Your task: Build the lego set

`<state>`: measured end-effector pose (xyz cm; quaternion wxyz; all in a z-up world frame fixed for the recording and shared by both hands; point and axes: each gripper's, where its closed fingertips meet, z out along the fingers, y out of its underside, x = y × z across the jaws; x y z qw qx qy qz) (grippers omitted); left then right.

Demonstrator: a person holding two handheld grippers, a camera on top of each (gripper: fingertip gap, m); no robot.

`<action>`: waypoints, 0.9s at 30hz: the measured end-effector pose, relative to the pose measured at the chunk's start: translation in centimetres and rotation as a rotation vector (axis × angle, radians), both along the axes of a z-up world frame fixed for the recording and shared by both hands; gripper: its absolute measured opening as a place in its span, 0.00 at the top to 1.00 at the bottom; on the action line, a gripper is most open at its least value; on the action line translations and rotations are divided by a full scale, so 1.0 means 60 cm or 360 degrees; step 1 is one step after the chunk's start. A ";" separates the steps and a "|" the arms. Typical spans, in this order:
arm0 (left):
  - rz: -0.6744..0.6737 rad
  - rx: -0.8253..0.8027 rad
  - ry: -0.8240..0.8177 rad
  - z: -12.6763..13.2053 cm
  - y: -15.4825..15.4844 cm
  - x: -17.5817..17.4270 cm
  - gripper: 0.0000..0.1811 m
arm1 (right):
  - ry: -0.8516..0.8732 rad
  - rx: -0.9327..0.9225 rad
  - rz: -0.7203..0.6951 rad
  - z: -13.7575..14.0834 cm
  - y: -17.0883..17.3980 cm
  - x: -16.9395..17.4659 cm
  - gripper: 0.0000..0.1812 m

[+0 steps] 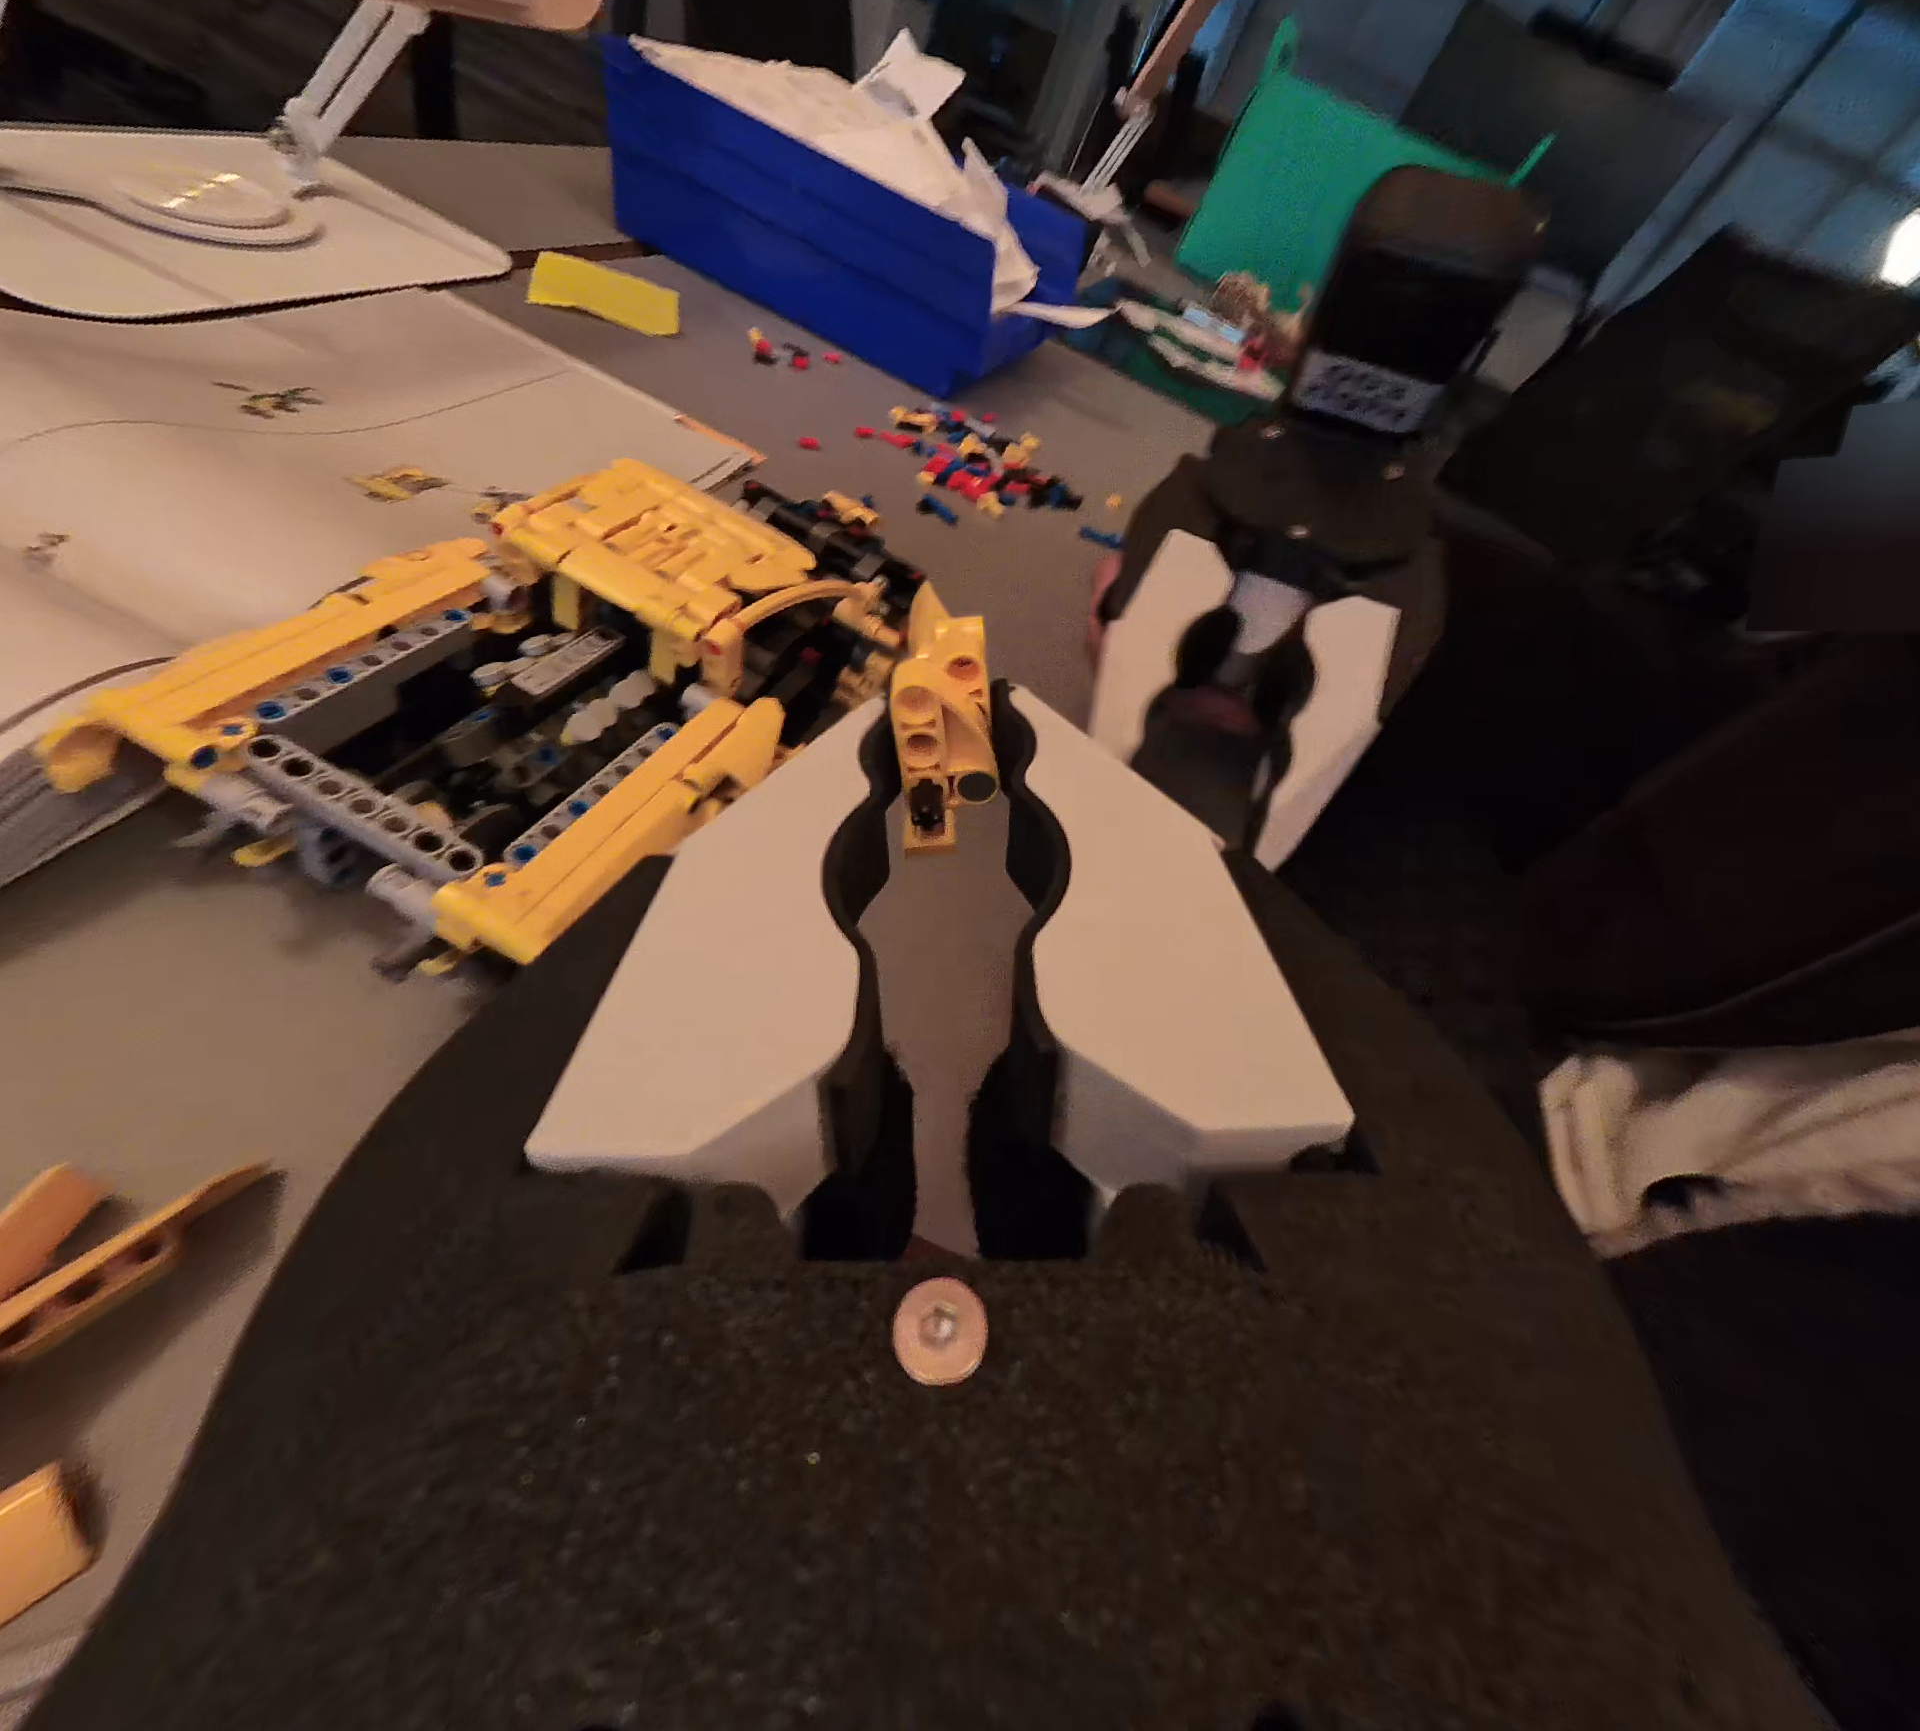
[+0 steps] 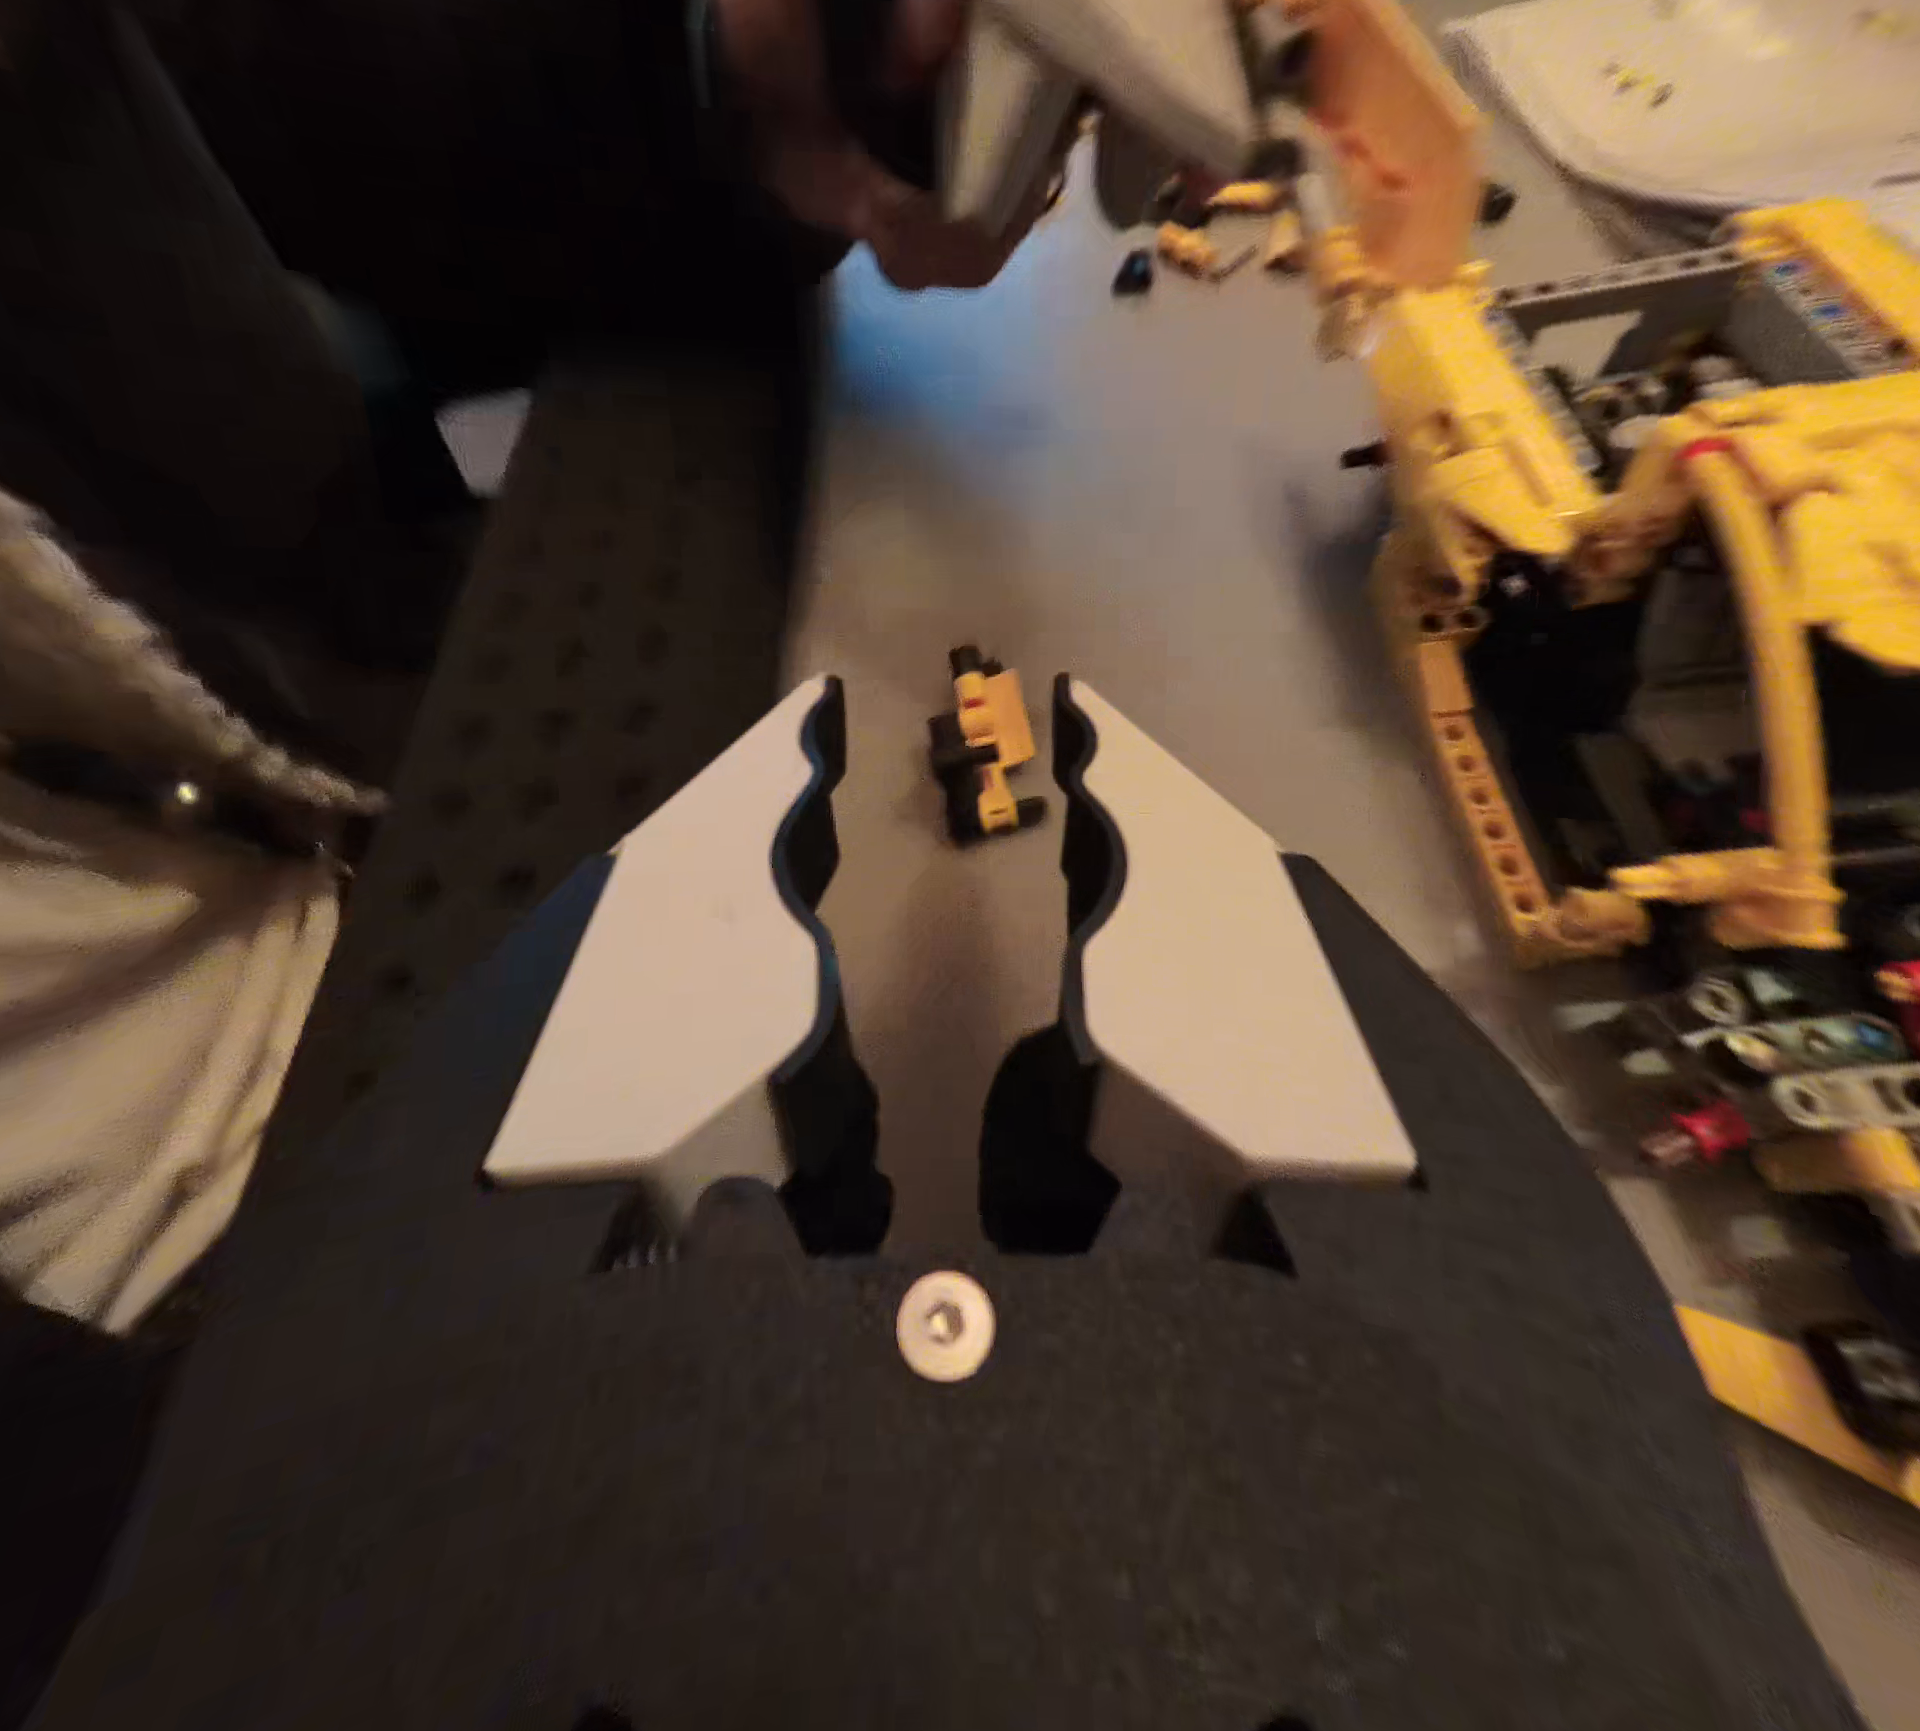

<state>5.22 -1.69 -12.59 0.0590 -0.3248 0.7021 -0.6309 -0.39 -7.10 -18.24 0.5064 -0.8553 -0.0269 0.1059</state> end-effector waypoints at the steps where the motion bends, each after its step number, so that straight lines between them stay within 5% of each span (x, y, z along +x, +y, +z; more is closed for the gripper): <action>1: -0.0012 0.0060 0.0005 -0.011 0.000 -0.001 0.91 | -0.0043 -0.0039 0.0042 -0.009 0.002 -0.011 0.81; 9: -0.0170 0.0312 0.0073 -0.072 -0.031 -0.023 0.91 | -0.0154 -0.0322 0.0074 -0.066 -0.004 -0.015 0.84; 21: -0.0294 0.0496 0.0056 -0.116 -0.056 -0.046 0.91 | -0.0262 -0.0344 0.0003 -0.068 0.019 -0.007 0.96; 27: -0.0342 0.0338 0.0089 -0.096 -0.061 -0.051 0.91 | 0.0132 -0.0149 0.0019 -0.020 0.018 -0.002 0.97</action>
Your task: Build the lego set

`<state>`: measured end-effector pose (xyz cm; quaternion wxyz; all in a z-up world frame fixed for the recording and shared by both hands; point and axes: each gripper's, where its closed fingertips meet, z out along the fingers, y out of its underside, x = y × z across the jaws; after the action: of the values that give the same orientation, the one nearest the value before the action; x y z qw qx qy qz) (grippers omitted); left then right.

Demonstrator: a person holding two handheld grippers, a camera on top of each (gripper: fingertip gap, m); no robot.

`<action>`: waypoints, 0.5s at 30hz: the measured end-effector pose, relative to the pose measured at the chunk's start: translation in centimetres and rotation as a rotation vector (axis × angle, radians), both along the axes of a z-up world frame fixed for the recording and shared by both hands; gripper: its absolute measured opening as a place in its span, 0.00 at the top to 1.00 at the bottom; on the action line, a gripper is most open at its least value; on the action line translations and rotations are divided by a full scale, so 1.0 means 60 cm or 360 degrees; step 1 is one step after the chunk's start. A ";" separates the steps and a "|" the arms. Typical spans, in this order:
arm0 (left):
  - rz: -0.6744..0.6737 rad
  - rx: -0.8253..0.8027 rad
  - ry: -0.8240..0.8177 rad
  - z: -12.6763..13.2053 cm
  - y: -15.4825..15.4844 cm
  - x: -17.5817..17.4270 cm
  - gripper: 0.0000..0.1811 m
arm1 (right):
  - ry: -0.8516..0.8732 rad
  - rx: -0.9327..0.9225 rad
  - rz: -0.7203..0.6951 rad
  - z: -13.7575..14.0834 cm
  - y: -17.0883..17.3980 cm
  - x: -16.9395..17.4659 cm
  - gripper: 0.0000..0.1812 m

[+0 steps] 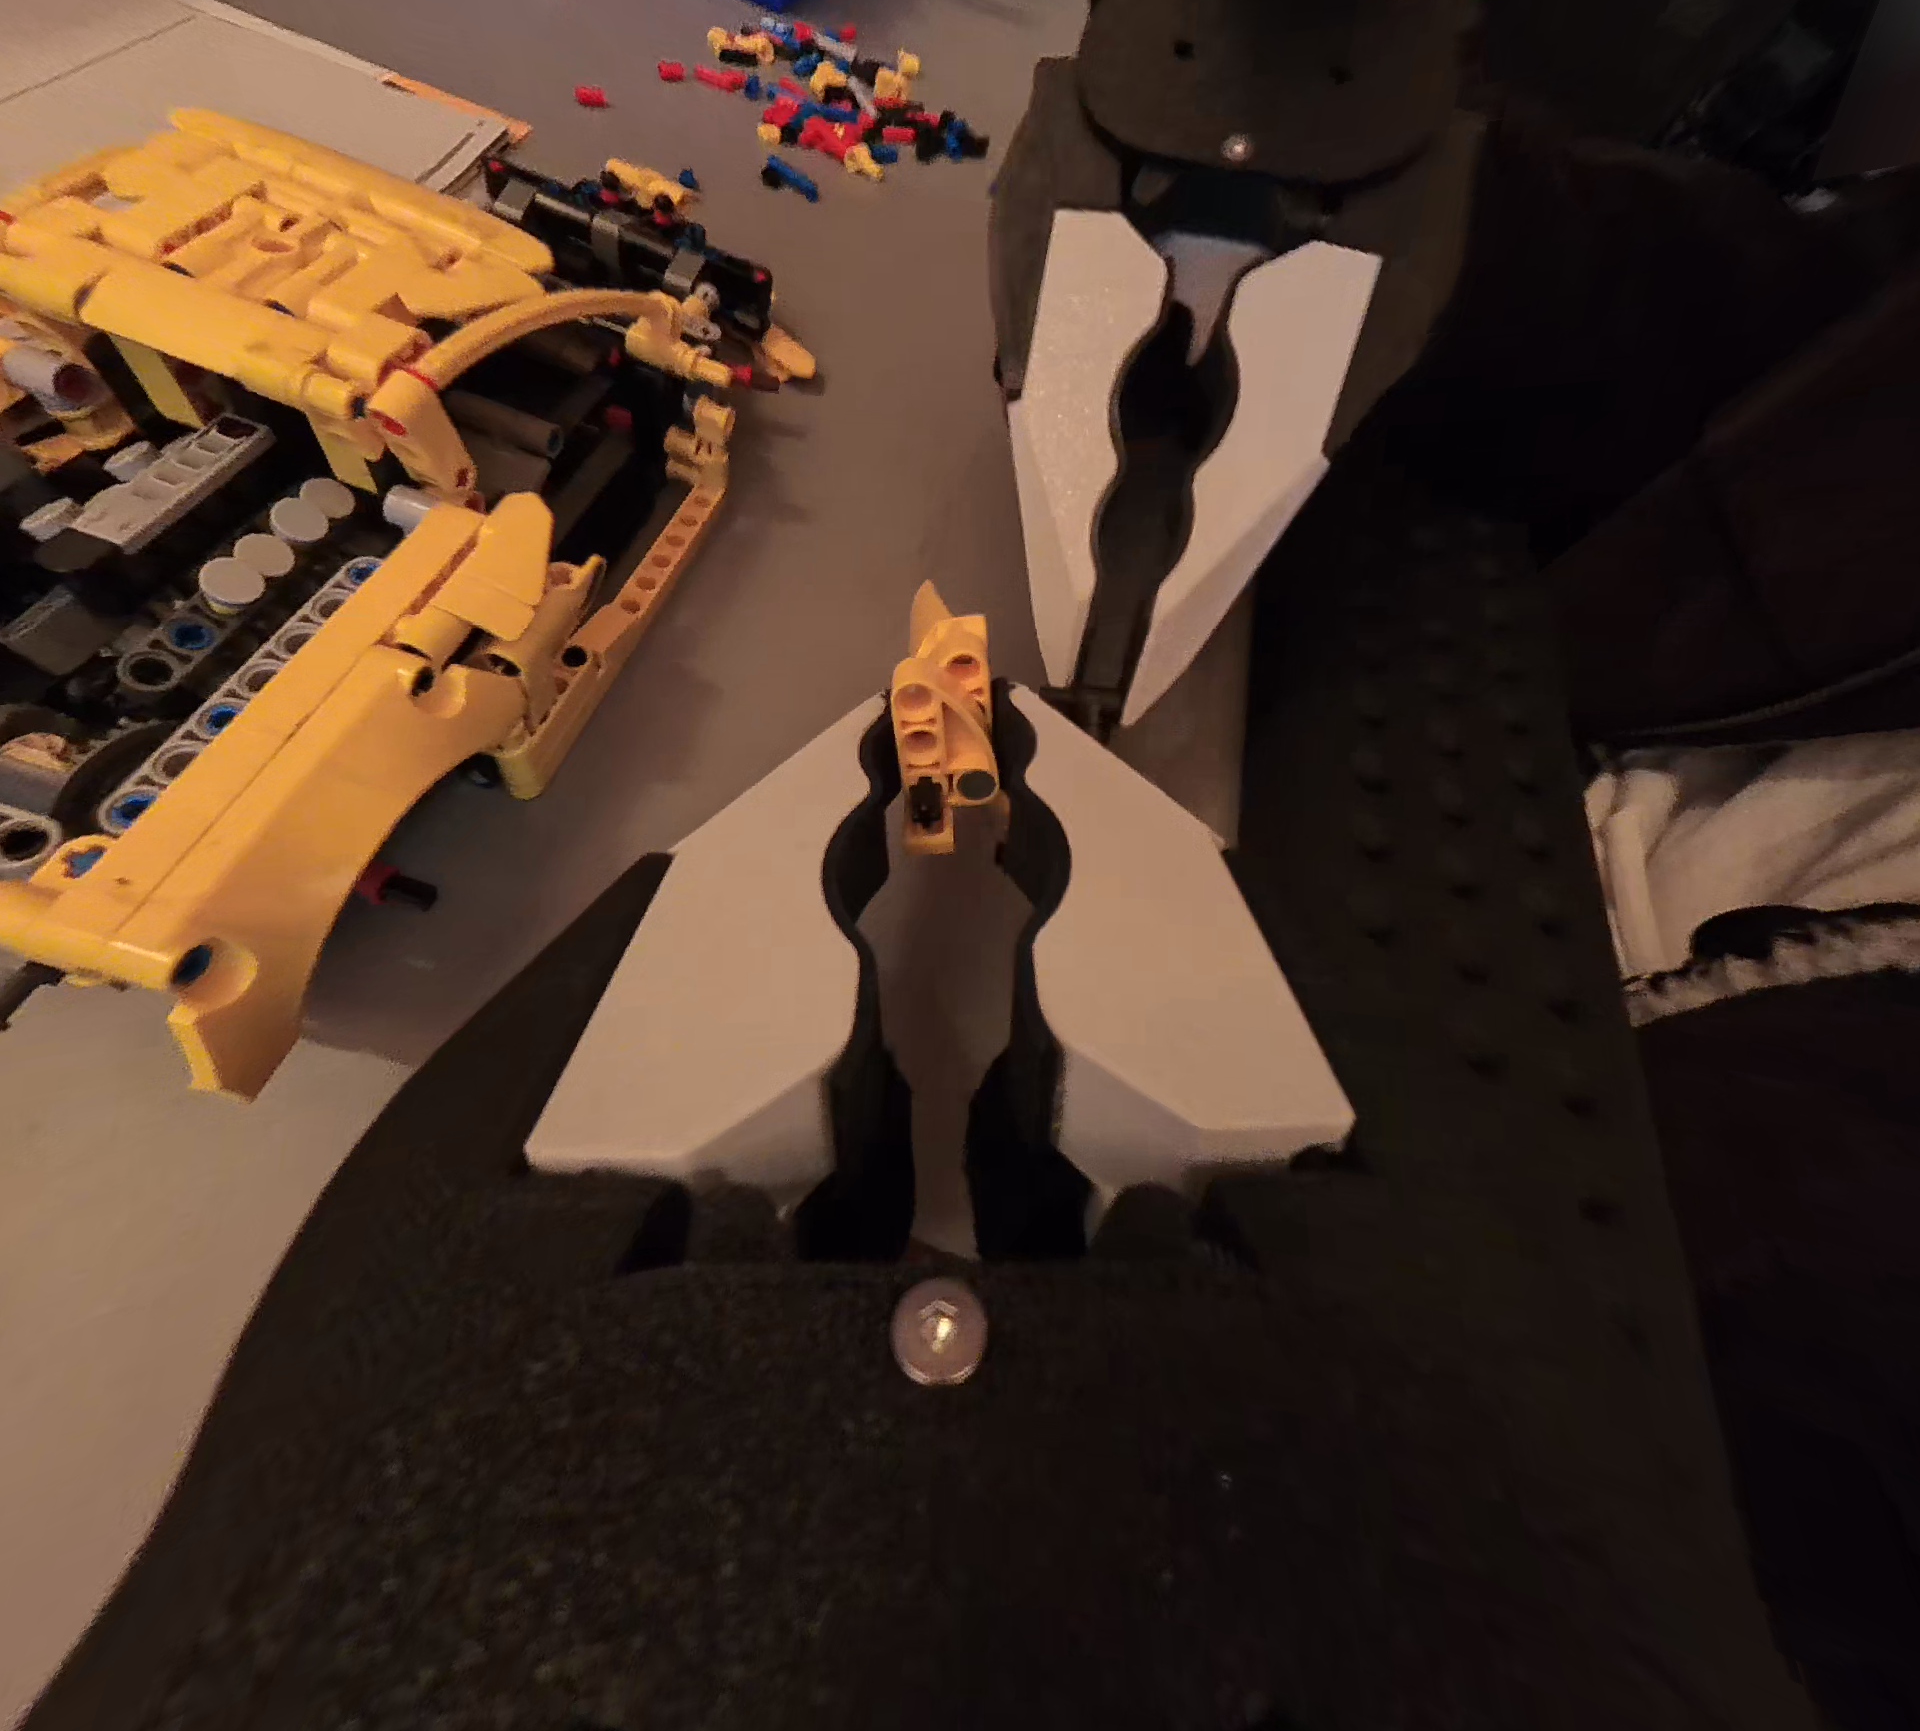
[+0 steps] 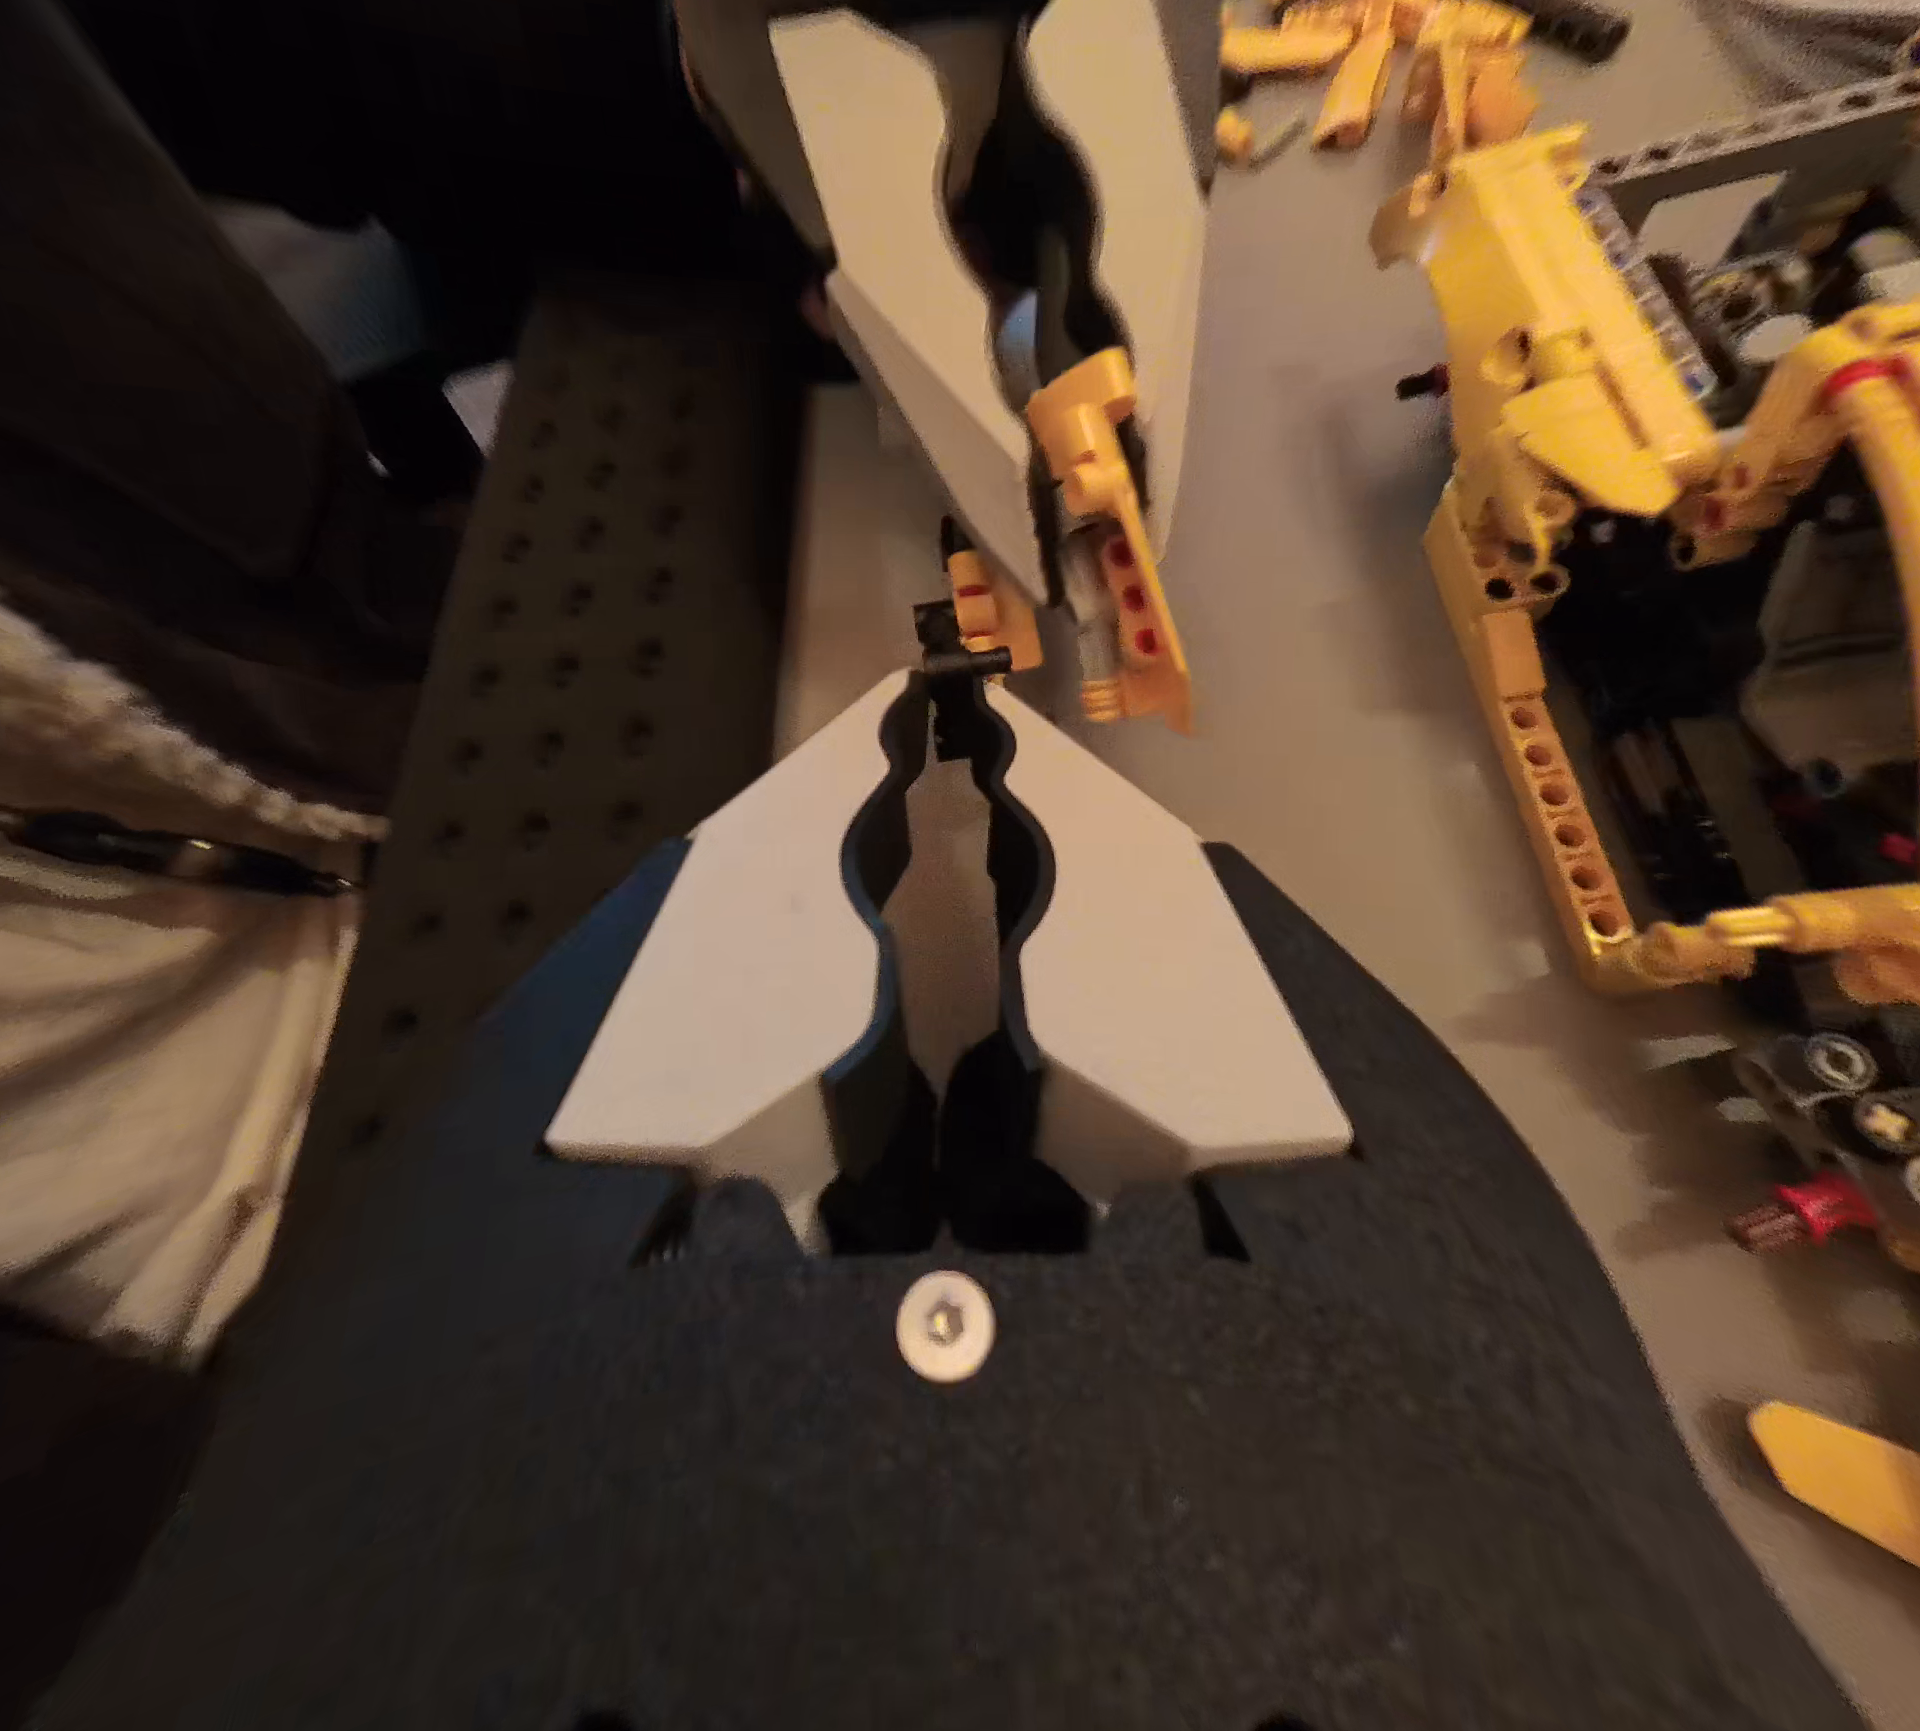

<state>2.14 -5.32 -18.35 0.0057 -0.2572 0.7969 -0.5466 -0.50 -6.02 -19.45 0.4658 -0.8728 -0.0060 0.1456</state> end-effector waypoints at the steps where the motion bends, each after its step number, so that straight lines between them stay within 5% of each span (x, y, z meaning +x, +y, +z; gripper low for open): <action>1: -0.0011 -0.0034 0.0005 0.005 -0.002 -0.002 0.91 | 0.0047 0.0054 -0.0011 0.012 0.001 0.003 0.97; 15: -0.0131 0.0041 -0.0226 0.010 -0.013 -0.022 0.91 | 0.0070 0.0023 0.0081 0.018 -0.004 -0.004 0.97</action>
<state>0.80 -6.10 -17.76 0.0429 -0.1848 0.8115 -0.5528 -0.73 -6.25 -18.39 0.4683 -0.8656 -0.0191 0.1764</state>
